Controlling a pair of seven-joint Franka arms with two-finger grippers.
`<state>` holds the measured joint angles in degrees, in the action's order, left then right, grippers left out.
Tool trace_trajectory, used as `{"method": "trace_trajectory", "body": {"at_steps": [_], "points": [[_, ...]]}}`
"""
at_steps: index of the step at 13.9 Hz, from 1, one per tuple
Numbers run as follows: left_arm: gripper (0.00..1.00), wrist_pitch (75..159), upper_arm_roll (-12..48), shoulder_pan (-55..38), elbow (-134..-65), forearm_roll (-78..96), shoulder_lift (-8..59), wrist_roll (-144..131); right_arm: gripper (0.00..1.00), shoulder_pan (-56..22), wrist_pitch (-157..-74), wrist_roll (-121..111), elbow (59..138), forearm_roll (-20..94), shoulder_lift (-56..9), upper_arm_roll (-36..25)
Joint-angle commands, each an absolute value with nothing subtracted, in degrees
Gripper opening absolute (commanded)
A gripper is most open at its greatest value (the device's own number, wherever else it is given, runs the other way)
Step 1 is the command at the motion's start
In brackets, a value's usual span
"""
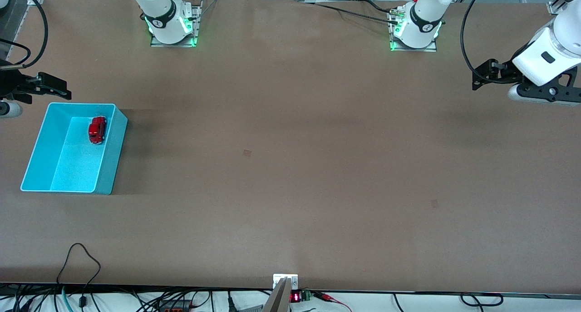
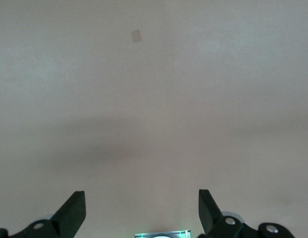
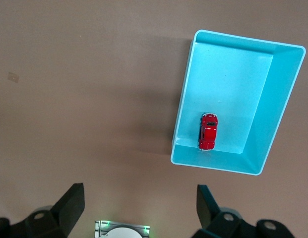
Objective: Wind red beetle toy and store in blue box
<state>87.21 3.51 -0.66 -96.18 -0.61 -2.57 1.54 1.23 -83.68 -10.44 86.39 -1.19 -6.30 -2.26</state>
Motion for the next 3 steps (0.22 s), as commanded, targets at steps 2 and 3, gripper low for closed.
{"method": "trace_trajectory", "body": {"at_steps": [2,3], "points": [[1.00,85.9,3.7,-0.5,-94.3,-0.1,-1.8,2.6,1.00,1.0,-82.7,-8.7,86.0,-1.1,-6.0,-1.3],[1.00,85.9,3.7,-0.5,-94.4,-0.1,-1.8,2.6,1.00,1.0,-82.7,-8.7,86.0,-1.1,-6.0,-1.2]]}}
